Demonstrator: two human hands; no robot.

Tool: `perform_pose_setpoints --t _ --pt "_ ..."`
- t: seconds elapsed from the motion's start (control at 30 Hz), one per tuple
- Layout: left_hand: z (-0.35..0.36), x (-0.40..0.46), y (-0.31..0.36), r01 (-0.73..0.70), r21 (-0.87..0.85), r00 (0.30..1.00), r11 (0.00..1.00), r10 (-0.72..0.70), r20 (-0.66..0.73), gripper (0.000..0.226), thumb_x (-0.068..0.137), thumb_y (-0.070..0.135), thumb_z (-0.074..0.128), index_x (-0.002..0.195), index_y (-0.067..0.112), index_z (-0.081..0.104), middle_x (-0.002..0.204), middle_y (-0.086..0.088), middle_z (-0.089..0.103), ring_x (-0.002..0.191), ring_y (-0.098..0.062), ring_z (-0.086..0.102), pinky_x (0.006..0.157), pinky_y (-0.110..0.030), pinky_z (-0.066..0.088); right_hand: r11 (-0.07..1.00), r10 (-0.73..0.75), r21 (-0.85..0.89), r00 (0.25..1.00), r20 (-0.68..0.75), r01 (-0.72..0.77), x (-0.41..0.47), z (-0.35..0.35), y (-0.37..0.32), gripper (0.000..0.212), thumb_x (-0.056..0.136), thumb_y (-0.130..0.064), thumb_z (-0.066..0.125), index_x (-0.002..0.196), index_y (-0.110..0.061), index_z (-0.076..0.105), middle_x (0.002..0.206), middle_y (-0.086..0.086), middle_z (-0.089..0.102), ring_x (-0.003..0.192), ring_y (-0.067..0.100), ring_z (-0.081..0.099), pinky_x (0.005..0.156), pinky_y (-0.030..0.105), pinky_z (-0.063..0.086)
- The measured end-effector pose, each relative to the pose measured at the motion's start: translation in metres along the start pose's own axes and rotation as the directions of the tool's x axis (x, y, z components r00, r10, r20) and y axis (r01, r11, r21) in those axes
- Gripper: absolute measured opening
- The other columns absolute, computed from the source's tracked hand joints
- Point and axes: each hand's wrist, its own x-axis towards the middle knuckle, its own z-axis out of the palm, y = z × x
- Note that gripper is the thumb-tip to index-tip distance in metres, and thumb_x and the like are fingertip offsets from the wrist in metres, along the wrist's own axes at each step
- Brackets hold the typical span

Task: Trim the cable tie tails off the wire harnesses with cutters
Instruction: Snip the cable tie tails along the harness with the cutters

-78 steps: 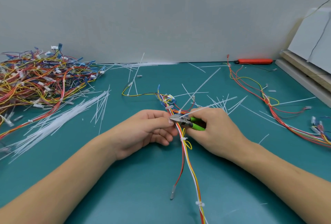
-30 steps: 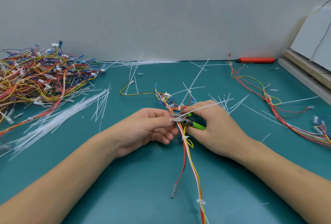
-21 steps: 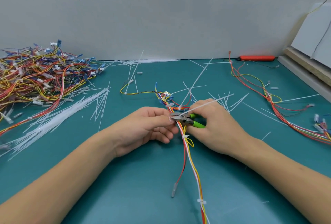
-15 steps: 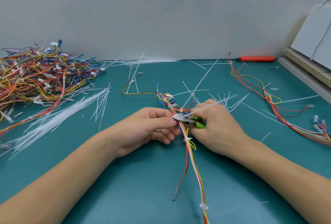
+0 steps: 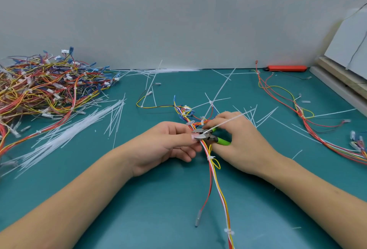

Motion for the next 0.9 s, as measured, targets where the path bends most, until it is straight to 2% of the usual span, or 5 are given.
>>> perform_pose_setpoints --t 0.27,0.4,0.57,0.63,0.9 --pt "-0.0037 0.0016 -0.0029 -0.03 -0.001 0.999 1.0 0.03 0.038 0.01 0.09 0.017 0.069 0.094 0.008 0.072 0.09 -0.01 0.072 0.075 -0.015 0.066 0.069 -0.022 0.056 1.0 0.0 0.013 1.0 -0.003 0.0 0.0005 -0.0008 -0.0017 0.029 0.08 -0.037 0.067 0.107 -0.044 0.072 0.099 -0.015 0.069 0.102 0.005 0.058 0.095 0.028 0.047" --pt "-0.0048 0.0009 -0.0033 -0.039 -0.008 0.998 0.999 0.039 0.043 0.009 0.09 0.015 0.068 0.094 0.006 0.069 0.091 -0.011 0.072 0.075 -0.015 0.066 0.07 -0.023 0.057 0.999 0.043 0.013 0.999 0.025 -0.044 0.0007 -0.0018 -0.0051 0.029 0.076 -0.045 0.057 0.099 -0.038 0.073 0.094 -0.011 0.068 0.1 0.012 0.058 0.09 0.034 0.049" --pt "-0.0049 0.0012 -0.0038 -0.048 0.007 0.997 0.999 0.047 0.055 0.013 0.091 0.014 0.067 0.097 0.002 0.066 0.089 -0.008 0.072 0.075 -0.015 0.065 0.069 -0.022 0.056 0.999 0.044 0.011 0.998 0.038 -0.044 0.0003 -0.0016 -0.0056 0.019 0.076 -0.041 0.056 0.08 -0.029 0.069 0.073 -0.007 0.061 0.078 0.012 0.055 0.072 0.035 0.049" --pt "-0.0046 0.002 -0.0039 -0.047 0.014 0.997 0.999 0.046 0.057 0.02 0.091 0.015 0.068 0.102 -0.002 0.064 0.091 -0.009 0.071 0.075 -0.015 0.065 0.07 -0.022 0.056 0.997 0.07 0.01 0.997 0.015 -0.07 -0.0012 -0.0001 -0.0057 0.026 0.074 -0.046 0.051 0.073 -0.023 0.062 0.065 -0.001 0.055 0.065 0.017 0.049 0.062 0.038 0.048" --pt "-0.0016 -0.0002 -0.0006 -0.026 0.011 0.999 1.0 0.026 0.02 0.024 0.089 0.018 0.069 0.104 -0.001 0.064 0.09 -0.01 0.071 0.074 -0.016 0.064 0.069 -0.023 0.055 0.997 0.074 0.022 0.997 0.031 -0.075 -0.0032 0.0012 -0.0053 0.023 0.072 -0.044 0.047 0.07 -0.023 0.054 0.06 0.003 0.046 0.061 0.021 0.04 0.056 0.04 0.044"
